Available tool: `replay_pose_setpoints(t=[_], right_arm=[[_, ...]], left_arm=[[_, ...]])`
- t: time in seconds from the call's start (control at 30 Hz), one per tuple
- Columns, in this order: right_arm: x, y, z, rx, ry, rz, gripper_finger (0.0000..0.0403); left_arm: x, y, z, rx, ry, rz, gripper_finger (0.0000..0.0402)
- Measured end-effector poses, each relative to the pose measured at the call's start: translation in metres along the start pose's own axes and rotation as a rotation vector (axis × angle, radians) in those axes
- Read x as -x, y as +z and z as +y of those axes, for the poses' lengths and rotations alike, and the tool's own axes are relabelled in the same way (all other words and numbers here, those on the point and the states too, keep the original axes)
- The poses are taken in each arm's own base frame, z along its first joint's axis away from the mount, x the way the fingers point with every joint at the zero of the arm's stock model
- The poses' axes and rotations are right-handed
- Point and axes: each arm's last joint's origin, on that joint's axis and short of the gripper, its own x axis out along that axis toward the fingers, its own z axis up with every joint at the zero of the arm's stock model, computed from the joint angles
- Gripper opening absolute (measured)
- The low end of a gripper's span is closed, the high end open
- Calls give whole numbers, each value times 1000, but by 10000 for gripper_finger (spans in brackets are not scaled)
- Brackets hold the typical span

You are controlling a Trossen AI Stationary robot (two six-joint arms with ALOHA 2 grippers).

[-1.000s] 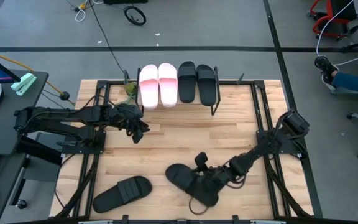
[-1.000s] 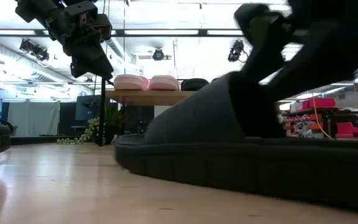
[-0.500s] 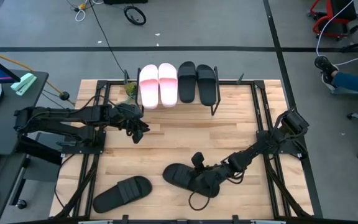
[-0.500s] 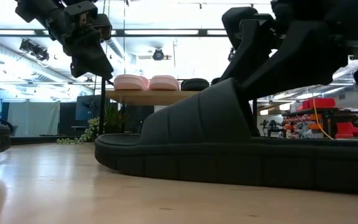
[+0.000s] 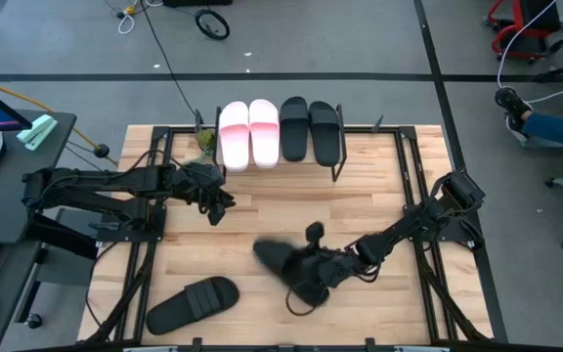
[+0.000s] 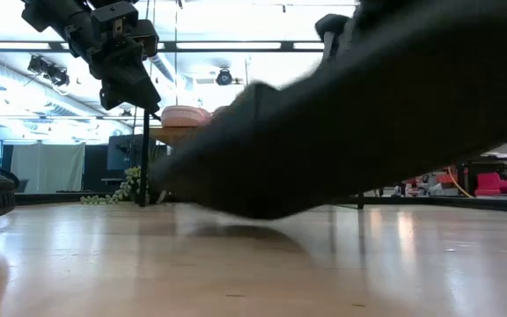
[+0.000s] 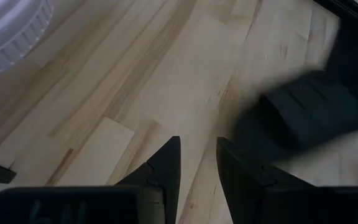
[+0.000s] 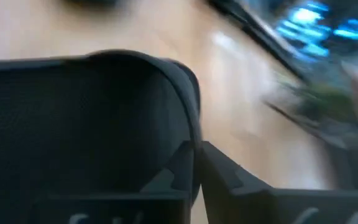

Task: Pick and place slides into the shelf
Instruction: Put the middle right black slide under the shelf

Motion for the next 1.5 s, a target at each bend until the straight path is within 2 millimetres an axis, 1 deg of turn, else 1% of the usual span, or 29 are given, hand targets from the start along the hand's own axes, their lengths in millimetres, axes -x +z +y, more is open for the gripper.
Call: replay_pose_setpoints(t=[0.1, 0.2, 0.3, 0.5, 0.73, 0.87, 0.97, 1.03, 1.27, 1.37, 1.5], right_arm=[[-4, -6, -10, 25, -151, 74, 11], [-9, -14, -21, 24, -237, 149, 10], [-17, -26, -32, -23, -267, 233, 13], [-33, -50, -63, -105, -333, 387, 7], [-48, -75, -99, -181, -419, 522, 8], [-52, -85, -111, -189, -435, 578, 8], [-54, -91, -117, -205, -401, 609, 21], [-55, -93, -119, -229, -358, 614, 34], [-53, -91, -120, -237, -329, 608, 80], [-46, -85, -122, -269, -315, 579, 93], [-30, -69, -120, -329, -292, 499, 102]], left_arm=[[0, 0, 0, 0, 0, -1, 107], [0, 0, 0, 0, 0, -1, 107], [0, 0, 0, 2, -1, -3, 107], [0, 1, 0, 0, -4, -11, 107], [0, 1, 0, 0, -5, -11, 107], [0, 1, -1, 0, -5, -12, 107], [0, 1, -1, 0, -5, -12, 107], [0, 1, 0, 0, -5, -12, 107], [0, 1, -1, -9, -6, -13, 107], [0, 1, -1, -9, -6, -13, 107], [0, 1, -1, -7, -6, -13, 107]])
